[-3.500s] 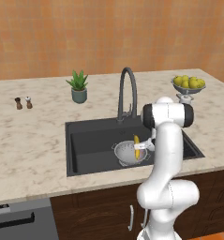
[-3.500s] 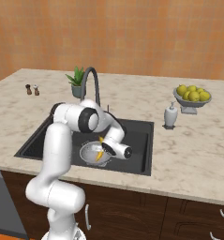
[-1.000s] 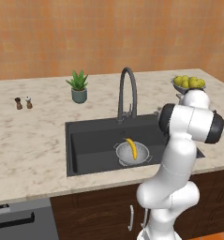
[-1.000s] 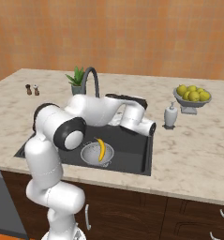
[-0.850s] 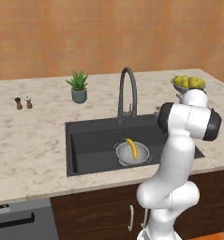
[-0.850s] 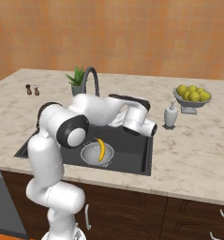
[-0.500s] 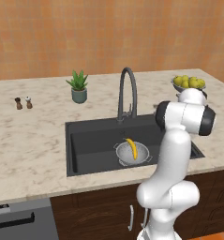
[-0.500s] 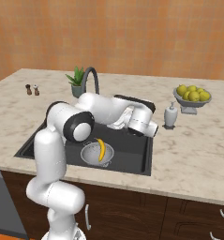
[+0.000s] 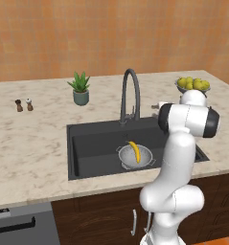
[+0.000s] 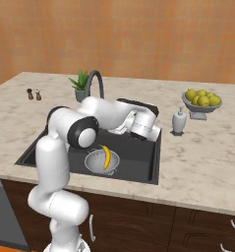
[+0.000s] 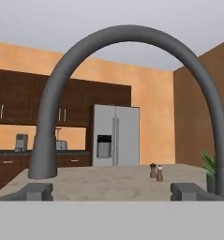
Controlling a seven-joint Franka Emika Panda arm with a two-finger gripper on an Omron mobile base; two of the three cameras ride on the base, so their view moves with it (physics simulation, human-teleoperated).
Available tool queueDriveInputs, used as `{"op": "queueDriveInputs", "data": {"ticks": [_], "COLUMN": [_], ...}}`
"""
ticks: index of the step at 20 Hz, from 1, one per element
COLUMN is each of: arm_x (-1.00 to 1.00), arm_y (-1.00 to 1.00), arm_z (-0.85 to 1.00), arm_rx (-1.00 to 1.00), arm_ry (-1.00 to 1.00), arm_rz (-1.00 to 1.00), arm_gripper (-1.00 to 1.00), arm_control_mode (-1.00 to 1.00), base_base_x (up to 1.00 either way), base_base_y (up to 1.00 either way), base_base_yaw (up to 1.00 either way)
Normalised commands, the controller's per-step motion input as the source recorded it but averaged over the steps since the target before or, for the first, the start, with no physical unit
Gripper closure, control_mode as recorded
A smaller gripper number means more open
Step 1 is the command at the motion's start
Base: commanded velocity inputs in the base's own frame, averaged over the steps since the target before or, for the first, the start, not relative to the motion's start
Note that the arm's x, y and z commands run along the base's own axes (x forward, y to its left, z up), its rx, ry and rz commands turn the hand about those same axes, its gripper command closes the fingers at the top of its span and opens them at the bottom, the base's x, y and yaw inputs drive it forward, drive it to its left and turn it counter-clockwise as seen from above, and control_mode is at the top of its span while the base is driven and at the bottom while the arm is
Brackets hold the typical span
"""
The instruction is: Put the colander in the sink, put the banana in the colander, and turn on the sink faucet and pour water over the colander.
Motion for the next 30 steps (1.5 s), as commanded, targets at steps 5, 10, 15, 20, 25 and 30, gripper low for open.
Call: {"op": "queueDriveInputs", "data": {"ticks": [5,10,15,20,25,30], "arm_x": [0.0,0.02,0.11,0.13,0.1,0.24], "arm_y": [0.17,0.28,0.15,0.0,0.0,0.0], "arm_z": [0.0,0.0,0.0,-0.01,-0.09,-0.12], "arm_rx": [0.0,0.0,0.0,0.0,0.0,0.0], "arm_ry": [0.03,0.09,0.1,0.04,0.03,0.04], "arm_rz": [0.0,0.0,-0.01,-0.02,-0.03,-0.03], "arm_gripper": [-1.0,-1.0,-1.0,-1.0,-1.0,-1.0], "arm_control_mode": [-1.0,-1.0,-1.0,-1.0,-1.0,-1.0], "base_base_x": [0.0,0.0,0.0,0.0,0.0,0.0], "base_base_y": [0.0,0.0,0.0,0.0,0.0,0.0], "base_base_yaw": [0.0,0.0,0.0,0.0,0.0,0.0]}}
